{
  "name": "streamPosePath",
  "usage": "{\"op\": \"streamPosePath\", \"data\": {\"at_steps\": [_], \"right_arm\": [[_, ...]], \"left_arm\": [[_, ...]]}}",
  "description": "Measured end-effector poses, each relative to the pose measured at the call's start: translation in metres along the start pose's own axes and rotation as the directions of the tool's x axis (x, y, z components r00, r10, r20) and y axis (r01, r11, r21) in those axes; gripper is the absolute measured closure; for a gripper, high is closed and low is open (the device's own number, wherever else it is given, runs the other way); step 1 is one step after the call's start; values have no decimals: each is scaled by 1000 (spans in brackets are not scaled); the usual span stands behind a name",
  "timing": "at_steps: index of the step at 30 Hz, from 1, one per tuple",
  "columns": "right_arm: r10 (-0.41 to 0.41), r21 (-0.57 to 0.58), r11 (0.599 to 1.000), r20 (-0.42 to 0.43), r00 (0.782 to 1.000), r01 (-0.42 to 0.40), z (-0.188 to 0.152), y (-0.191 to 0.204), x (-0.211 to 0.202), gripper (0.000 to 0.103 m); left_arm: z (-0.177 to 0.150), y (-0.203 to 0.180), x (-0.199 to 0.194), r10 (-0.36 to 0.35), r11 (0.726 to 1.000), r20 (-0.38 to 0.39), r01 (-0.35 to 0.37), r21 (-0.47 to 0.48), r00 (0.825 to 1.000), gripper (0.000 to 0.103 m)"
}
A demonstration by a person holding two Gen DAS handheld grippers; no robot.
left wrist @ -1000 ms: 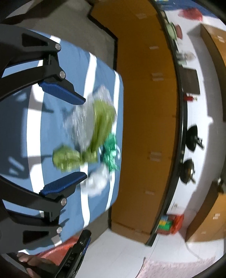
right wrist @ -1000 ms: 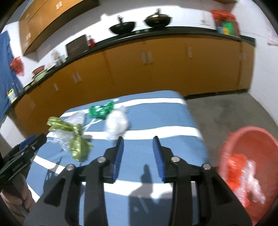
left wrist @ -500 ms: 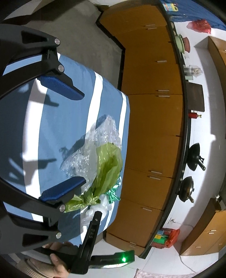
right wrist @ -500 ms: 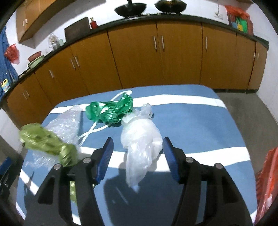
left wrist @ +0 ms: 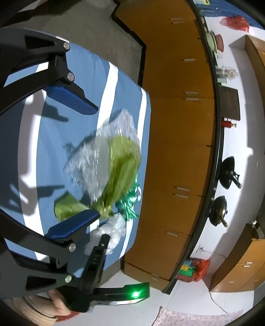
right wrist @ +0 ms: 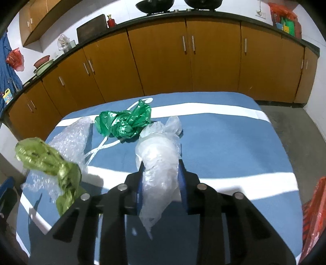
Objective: Collect trash
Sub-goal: 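Grasp the white plastic bag with the right gripper while the left gripper grasps the green bag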
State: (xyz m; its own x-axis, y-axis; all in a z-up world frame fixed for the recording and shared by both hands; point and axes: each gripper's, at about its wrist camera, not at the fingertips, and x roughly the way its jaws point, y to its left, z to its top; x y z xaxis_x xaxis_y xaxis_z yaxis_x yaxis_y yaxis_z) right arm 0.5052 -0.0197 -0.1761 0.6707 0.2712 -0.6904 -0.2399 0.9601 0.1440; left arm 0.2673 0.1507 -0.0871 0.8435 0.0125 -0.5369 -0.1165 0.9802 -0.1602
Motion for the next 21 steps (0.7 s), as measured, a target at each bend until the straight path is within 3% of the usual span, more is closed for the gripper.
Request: {"op": "streamPosePath", "data": {"at_steps": [5, 14, 17, 21], "right_arm": [[-45, 42, 998, 26, 999, 44, -21, -25, -27, 77], [-64, 101, 993, 67, 996, 57, -45, -64, -70, 77], [-60, 123, 991, 69, 996, 51, -48, -72, -75, 77], [-51, 138, 990, 73, 996, 41, -49, -77, -78, 77]], "left_arm": [[-1, -32, 14, -20, 999, -35, 21, 33, 999, 9], [0, -73, 56, 30, 998, -118, -23, 58, 993, 10], [-1, -75, 66, 54, 997, -147, -46, 55, 988, 16], [-5, -69, 77, 40, 999, -200, -35, 29, 979, 39]]}}
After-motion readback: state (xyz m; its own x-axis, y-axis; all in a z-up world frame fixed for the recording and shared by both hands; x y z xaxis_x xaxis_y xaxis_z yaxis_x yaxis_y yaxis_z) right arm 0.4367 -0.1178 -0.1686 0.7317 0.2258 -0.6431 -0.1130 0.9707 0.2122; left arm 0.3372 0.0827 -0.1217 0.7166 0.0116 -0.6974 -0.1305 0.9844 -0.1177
